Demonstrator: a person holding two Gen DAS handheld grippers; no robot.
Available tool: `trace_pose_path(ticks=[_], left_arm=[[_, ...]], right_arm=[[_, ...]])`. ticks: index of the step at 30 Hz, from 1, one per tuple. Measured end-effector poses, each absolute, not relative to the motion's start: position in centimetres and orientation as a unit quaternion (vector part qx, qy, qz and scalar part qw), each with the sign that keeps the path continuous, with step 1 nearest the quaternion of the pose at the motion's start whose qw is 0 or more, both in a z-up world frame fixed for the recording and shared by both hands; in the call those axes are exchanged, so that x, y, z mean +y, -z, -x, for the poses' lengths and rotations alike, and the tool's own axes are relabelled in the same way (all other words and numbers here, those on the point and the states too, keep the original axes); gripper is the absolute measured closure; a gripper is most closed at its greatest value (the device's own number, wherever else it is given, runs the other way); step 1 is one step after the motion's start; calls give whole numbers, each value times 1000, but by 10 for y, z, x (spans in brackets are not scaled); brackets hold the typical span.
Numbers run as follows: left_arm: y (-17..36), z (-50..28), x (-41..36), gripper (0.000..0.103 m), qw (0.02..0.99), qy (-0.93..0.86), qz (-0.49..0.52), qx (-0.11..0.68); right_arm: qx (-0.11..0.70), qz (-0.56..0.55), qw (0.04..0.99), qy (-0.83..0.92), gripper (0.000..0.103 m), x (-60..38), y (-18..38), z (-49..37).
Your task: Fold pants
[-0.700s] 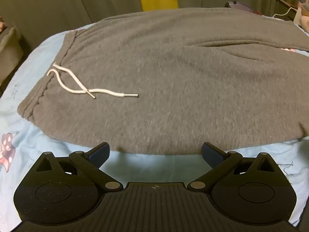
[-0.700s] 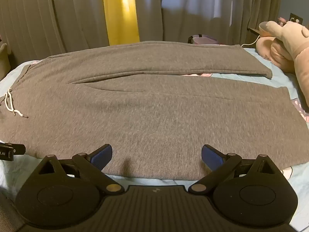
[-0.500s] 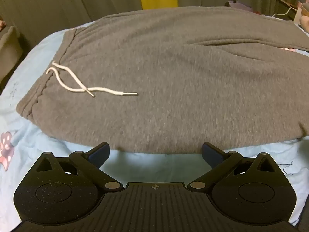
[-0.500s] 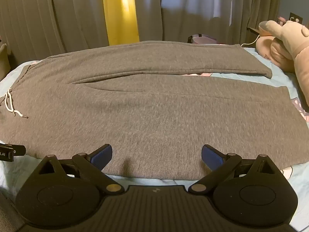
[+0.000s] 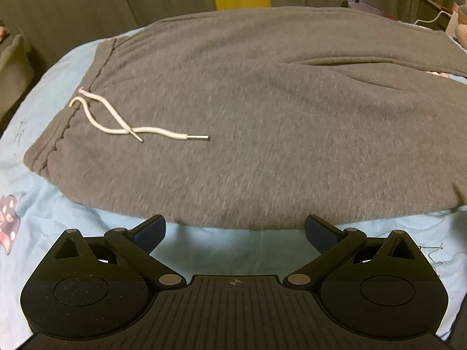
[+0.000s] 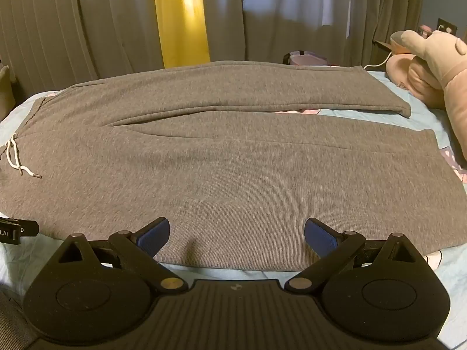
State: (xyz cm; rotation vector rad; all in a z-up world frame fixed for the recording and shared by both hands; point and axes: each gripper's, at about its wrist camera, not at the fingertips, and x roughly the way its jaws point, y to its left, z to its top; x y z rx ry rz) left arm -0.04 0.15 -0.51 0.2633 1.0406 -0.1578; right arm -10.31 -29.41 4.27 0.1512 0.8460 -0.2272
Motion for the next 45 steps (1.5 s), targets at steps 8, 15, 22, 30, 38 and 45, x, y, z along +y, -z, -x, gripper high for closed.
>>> trace_pose_path(ticks=[8,15,22,30,38,45], left_arm=[[5,0,2,0,855,75,-124,499],[5,-1,2,0,853,75,-121,502],[5,-2,3,0,851,75,-117,506],[6,-3,3,0,850,76,-116,508],[6,-3,4,0,850,76,-115,509],[7,-3,4,0,849,76,-113,510]], right_arm=[[408,-72,903,110,4,-292,-42,106],[409,-73,903,110,4,-292,-43,106],[409,-74,903,111,4,-293,-42,106],[410,-74,902,111,4,-293,-42,106],[410,-74,902,111,4,-293,-42,106],[410,-74,902,111,4,-293,-43,106]])
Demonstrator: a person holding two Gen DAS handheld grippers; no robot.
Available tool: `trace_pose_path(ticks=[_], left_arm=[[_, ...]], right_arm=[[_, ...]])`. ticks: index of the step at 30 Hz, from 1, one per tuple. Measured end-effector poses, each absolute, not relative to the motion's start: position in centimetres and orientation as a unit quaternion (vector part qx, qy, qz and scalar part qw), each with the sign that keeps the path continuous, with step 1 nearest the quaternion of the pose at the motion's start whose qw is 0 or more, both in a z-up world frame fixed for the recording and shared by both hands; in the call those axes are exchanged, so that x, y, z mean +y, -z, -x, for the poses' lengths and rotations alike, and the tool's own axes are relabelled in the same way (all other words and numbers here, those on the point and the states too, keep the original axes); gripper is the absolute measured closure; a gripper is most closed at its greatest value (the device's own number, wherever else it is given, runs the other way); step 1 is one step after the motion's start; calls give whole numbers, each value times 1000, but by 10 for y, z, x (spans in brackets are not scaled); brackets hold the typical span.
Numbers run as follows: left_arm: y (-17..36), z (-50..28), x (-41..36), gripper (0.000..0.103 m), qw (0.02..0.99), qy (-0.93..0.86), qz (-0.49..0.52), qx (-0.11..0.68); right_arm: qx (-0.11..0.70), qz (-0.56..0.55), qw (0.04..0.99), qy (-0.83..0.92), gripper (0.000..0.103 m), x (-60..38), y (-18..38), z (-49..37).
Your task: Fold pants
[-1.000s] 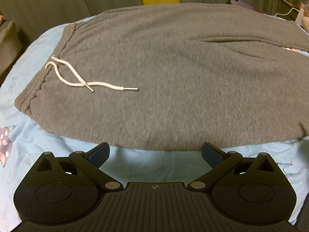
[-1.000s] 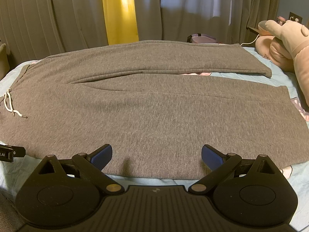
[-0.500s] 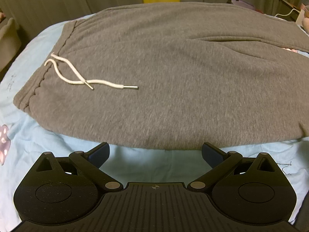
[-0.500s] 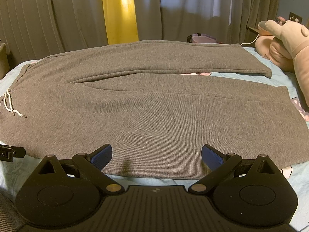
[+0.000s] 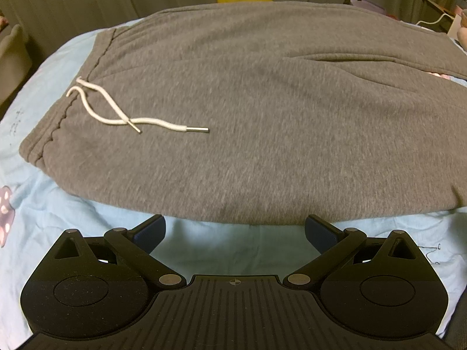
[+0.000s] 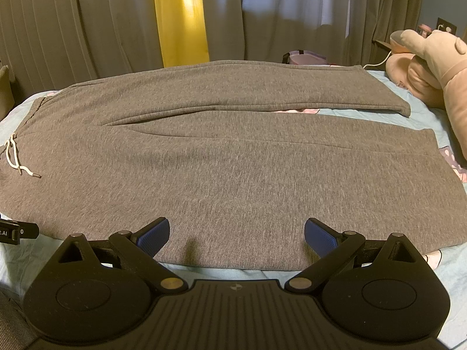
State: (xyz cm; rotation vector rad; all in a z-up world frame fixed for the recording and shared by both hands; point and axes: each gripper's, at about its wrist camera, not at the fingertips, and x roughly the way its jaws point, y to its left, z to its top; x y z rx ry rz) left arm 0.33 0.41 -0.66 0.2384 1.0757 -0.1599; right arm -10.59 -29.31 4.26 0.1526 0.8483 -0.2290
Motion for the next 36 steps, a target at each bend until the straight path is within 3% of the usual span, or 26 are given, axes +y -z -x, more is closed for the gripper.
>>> trace_pose_path(ticks=[36], left_arm=[[6,-3,7,0,848,74,-104,515]], right_arm=[[411,-77,902,110,4,-294,-43,105]])
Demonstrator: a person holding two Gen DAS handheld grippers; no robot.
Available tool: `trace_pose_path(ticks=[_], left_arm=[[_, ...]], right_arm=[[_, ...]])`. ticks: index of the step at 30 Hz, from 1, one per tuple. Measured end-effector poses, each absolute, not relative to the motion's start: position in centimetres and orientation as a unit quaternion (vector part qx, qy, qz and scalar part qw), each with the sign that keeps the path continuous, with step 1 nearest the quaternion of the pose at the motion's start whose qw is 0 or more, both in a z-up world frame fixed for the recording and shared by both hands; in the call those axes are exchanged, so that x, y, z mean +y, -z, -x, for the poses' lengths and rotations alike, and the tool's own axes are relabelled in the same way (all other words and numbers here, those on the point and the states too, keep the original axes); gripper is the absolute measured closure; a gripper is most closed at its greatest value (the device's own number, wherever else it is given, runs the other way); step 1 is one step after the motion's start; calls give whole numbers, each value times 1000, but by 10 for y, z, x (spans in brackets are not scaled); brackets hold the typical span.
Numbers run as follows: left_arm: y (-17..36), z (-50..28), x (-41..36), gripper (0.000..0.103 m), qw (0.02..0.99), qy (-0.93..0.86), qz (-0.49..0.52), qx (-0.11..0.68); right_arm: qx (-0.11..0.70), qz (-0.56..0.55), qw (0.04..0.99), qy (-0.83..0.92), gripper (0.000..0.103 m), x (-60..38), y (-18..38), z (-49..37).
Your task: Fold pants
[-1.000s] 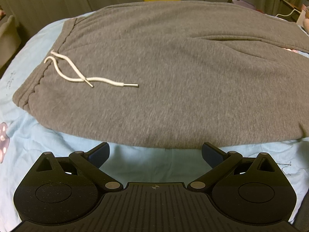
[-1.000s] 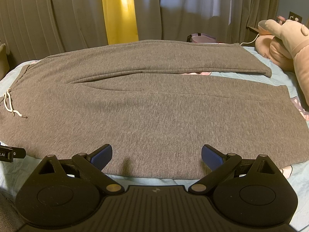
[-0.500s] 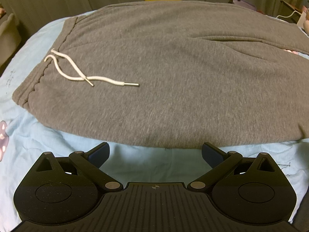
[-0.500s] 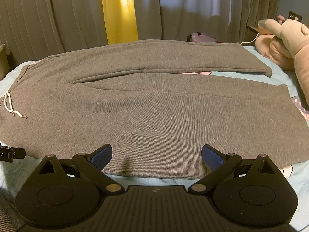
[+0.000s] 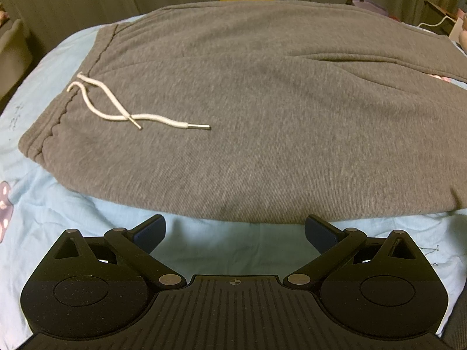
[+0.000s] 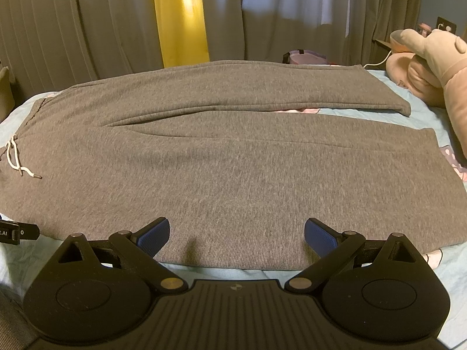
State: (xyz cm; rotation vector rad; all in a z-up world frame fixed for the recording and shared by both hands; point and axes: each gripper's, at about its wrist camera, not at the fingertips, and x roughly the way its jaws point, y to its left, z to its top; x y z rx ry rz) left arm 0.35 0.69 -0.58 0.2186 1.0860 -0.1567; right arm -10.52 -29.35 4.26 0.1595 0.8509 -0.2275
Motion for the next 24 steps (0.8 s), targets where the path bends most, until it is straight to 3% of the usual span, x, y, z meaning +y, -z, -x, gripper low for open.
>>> trace_pose_path(ticks=[24], left_arm=[[6,-2,8,0,846,74,-102,517]], right_arm=[[412,-83,901,109,4,-294,-43,105]])
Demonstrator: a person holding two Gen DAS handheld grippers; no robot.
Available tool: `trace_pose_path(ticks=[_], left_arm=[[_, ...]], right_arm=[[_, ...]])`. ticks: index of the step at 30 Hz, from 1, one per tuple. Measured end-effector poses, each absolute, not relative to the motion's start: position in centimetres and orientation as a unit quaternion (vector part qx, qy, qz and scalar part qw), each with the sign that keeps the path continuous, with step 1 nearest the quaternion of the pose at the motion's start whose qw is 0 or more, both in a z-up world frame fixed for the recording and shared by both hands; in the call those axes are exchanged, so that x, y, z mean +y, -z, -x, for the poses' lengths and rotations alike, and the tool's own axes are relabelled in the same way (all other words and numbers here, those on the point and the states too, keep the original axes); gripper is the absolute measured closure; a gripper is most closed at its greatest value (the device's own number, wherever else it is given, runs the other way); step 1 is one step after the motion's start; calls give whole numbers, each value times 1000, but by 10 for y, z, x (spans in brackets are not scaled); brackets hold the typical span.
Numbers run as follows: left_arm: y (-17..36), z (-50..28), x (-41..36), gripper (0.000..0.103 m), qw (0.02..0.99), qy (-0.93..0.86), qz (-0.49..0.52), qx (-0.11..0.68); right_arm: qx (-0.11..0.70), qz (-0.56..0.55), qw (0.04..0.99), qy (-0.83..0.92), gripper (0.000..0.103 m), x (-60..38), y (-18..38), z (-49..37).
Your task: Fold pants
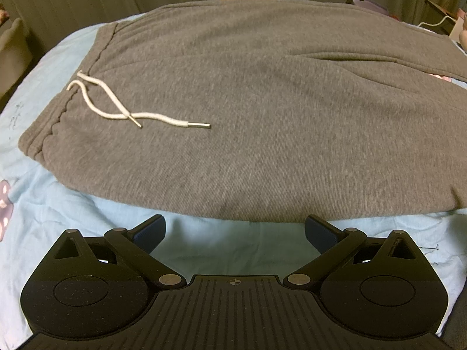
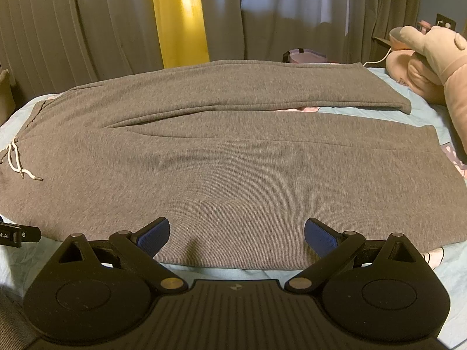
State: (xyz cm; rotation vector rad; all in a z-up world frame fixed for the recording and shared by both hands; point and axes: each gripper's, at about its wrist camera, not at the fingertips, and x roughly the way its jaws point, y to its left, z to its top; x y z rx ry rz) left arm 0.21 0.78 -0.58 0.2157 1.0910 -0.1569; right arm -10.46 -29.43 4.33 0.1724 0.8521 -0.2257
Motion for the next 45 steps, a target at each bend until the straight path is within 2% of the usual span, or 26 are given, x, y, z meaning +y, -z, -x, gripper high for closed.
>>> trace_pose_path(ticks=[45], left_arm=[[-3,-9,9,0,851,54,-79,516]], right_arm=[[443,-131,882,93,4,-311,-26,88]])
